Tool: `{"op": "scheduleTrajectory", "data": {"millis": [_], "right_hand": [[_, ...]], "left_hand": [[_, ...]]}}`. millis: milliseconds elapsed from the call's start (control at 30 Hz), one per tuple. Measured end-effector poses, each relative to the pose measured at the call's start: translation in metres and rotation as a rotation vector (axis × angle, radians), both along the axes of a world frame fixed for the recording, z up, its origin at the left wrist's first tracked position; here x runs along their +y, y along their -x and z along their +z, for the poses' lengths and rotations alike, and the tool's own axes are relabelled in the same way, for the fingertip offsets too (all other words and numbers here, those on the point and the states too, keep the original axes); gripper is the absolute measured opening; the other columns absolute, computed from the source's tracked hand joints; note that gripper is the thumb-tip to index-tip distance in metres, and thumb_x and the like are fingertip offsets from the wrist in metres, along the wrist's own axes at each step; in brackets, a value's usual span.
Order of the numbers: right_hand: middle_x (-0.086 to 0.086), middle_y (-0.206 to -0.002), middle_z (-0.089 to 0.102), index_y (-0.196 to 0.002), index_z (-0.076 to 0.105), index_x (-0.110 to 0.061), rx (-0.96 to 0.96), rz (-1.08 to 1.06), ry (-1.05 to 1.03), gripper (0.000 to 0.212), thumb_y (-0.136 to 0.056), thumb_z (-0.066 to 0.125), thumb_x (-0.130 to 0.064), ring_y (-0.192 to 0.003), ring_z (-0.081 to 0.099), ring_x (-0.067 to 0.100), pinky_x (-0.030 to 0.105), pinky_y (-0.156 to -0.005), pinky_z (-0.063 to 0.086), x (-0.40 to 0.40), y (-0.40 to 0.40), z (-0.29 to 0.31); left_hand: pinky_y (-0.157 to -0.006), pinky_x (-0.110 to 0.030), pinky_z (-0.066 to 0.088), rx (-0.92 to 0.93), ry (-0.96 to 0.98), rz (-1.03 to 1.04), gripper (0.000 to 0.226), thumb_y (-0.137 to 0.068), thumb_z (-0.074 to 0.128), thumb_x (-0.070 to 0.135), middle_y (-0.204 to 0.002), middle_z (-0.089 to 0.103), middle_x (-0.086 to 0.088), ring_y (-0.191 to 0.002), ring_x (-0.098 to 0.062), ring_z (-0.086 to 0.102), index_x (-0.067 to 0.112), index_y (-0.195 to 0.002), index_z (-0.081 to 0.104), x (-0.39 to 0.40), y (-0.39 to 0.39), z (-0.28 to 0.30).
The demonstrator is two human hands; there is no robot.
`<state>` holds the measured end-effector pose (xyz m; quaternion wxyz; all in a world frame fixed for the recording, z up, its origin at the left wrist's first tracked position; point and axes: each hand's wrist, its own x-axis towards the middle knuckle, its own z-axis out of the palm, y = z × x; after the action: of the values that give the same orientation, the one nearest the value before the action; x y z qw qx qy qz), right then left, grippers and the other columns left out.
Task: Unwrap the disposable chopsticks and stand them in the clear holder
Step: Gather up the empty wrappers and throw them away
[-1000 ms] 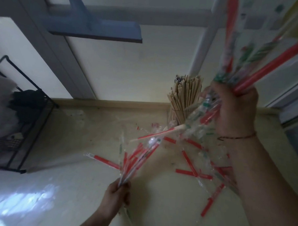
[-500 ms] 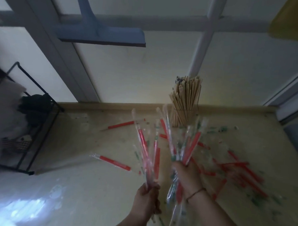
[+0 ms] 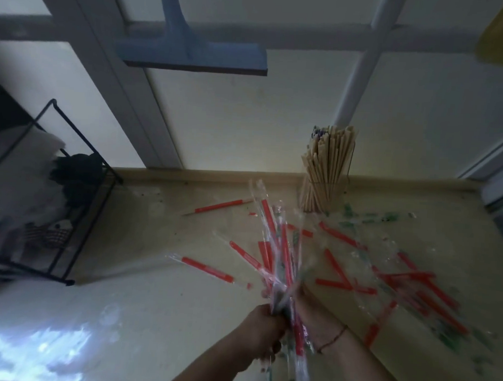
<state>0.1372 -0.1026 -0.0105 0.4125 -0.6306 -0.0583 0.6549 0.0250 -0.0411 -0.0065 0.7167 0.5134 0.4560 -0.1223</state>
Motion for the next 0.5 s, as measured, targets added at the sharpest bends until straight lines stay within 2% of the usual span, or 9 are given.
{"op": "scheduleTrajectory", "data": {"millis": [67,100,133,200,233,267,300,400,500], "right_hand": [[-0.010,-0.067,0.073,-0.091,0.059,-0.024,0.158,-0.184,-0.233,0.034,-0.106,0.030,-0.031,-0.062,0.069,0.001,0.019,-0.057,0.056,-0.011,0.001,0.028],[-0.009,-0.065,0.072,-0.088,0.058,-0.022,-0.058,-0.190,-0.210,0.037,-0.107,0.026,-0.029,-0.062,0.068,0.003,0.016,-0.056,0.054,-0.011,-0.001,0.025],[-0.006,-0.064,0.069,-0.084,0.056,-0.019,-0.144,-0.163,-0.241,0.034,-0.106,0.031,-0.023,-0.062,0.066,0.005,0.013,-0.056,0.051,-0.012,-0.004,0.026],[-0.001,-0.070,0.065,-0.083,0.056,-0.013,-0.280,-0.058,-0.298,0.011,-0.092,0.063,-0.018,-0.068,0.064,0.008,0.009,-0.062,0.047,0.000,0.005,0.027],[0.004,-0.081,0.069,-0.095,0.059,-0.008,-0.273,-0.028,-0.304,0.031,-0.077,0.079,-0.024,-0.078,0.068,0.012,0.013,-0.072,0.051,0.002,0.005,0.014],[0.006,-0.098,0.072,-0.111,0.059,-0.008,-0.281,0.002,-0.309,0.059,-0.065,0.088,-0.030,-0.094,0.069,0.015,0.022,-0.086,0.054,0.005,0.004,0.005],[0.004,-0.108,0.071,-0.120,0.058,-0.012,-0.256,0.020,-0.294,0.072,-0.059,0.090,-0.031,-0.103,0.067,0.016,0.030,-0.094,0.053,0.007,0.004,0.005],[0.001,-0.092,0.075,-0.107,0.068,-0.011,-0.365,0.007,-0.218,0.040,-0.069,0.082,-0.011,-0.091,0.070,0.017,0.031,-0.086,0.056,0.011,0.005,-0.004],[0.015,-0.071,0.070,-0.089,0.069,0.009,-0.317,-0.096,-0.122,0.013,-0.077,0.070,0.005,-0.067,0.066,0.026,0.033,-0.065,0.055,0.011,-0.001,-0.005]], "left_hand": [[-0.043,-0.021,0.031,-0.036,0.151,0.084,0.010,-0.087,0.054,0.015,-0.061,0.048,-0.003,-0.047,-0.015,0.045,0.007,-0.090,0.059,0.002,0.002,0.003],[-0.043,-0.021,0.030,-0.042,0.191,0.101,0.014,-0.084,0.058,0.020,-0.061,0.050,-0.003,-0.047,-0.015,0.045,0.007,-0.089,0.061,0.002,0.002,0.004],[-0.043,-0.021,0.029,-0.039,0.210,0.104,0.019,-0.078,0.059,0.025,-0.061,0.052,-0.003,-0.048,-0.015,0.045,0.008,-0.085,0.063,0.003,0.002,0.006],[-0.043,-0.021,0.029,-0.023,0.197,0.070,0.024,-0.074,0.057,0.034,-0.060,0.054,-0.004,-0.047,-0.014,0.046,0.011,-0.078,0.065,0.001,0.003,0.008],[-0.043,-0.020,0.033,-0.006,0.149,0.027,0.029,-0.080,0.053,0.037,-0.061,0.055,-0.006,-0.046,-0.015,0.048,0.010,-0.078,0.064,0.000,0.002,0.010],[-0.044,-0.022,0.038,0.019,0.069,-0.033,0.034,-0.087,0.047,0.037,-0.063,0.057,-0.008,-0.047,-0.017,0.051,0.009,-0.080,0.065,-0.001,0.001,0.008],[-0.047,-0.028,0.047,0.047,-0.033,-0.104,0.036,-0.092,0.043,0.033,-0.068,0.059,-0.011,-0.051,-0.022,0.056,0.006,-0.084,0.066,-0.001,-0.001,0.008],[-0.074,-0.041,0.058,0.070,-0.318,-0.293,0.045,-0.078,0.042,0.028,-0.096,0.069,-0.018,-0.083,-0.032,0.068,0.003,-0.107,0.066,0.000,-0.002,0.005],[-0.069,-0.032,0.059,0.007,-0.159,-0.281,0.052,-0.074,0.059,0.038,-0.108,0.068,-0.008,-0.082,-0.018,0.069,0.015,-0.121,0.057,0.000,0.008,0.002]]}}
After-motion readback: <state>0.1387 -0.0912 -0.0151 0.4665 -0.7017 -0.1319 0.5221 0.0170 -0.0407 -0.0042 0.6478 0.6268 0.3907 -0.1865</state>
